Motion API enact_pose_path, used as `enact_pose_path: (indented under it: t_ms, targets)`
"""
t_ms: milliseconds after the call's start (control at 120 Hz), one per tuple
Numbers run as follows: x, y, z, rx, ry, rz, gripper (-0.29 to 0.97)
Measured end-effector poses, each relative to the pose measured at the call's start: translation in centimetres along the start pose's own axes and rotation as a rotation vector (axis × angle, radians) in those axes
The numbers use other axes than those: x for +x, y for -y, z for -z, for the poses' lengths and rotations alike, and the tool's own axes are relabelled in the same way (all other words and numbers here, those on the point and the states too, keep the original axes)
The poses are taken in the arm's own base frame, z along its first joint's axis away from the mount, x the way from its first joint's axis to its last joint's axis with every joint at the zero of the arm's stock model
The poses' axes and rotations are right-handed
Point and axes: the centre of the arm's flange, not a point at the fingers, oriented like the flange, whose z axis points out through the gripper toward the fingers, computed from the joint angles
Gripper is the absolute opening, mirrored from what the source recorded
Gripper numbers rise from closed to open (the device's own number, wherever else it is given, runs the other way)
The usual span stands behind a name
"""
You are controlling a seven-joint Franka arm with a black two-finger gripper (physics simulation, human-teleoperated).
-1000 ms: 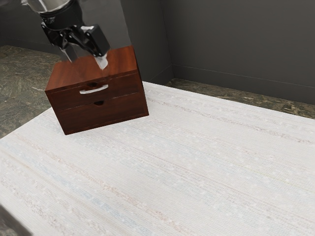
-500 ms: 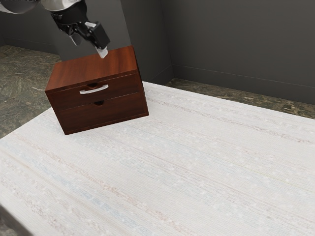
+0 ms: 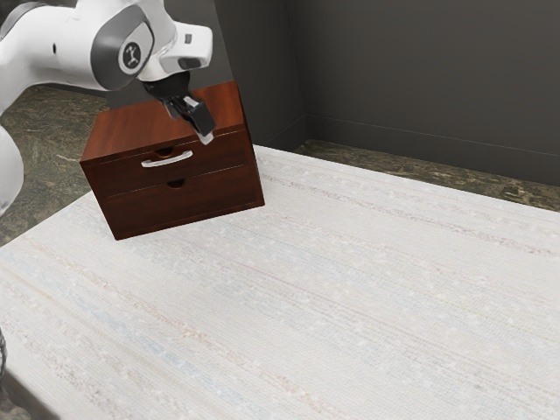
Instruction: Pull the drawer handle with one arm to open the drawer
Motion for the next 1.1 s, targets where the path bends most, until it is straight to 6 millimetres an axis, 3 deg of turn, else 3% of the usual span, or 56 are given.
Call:
enact_pose_path:
  t_ms: [150,242,375,575,1100]
  targets:
    - [0.0,1.6,-2.4,0.015,-0.008,-0.064,0.68]
    - [-1.0,3.8,-4.4,0.032,0.019,-0.082,0.68]
    - [-1.6,5.6,-6.9,0.051,0.053,-0.140,0.68]
    - [-2.7,7.4,-8.0,0.059,0.070,-0.214,0.68]
    - [-4.6,7.4,-10.7,0.007,0.142,-0.391,0.68]
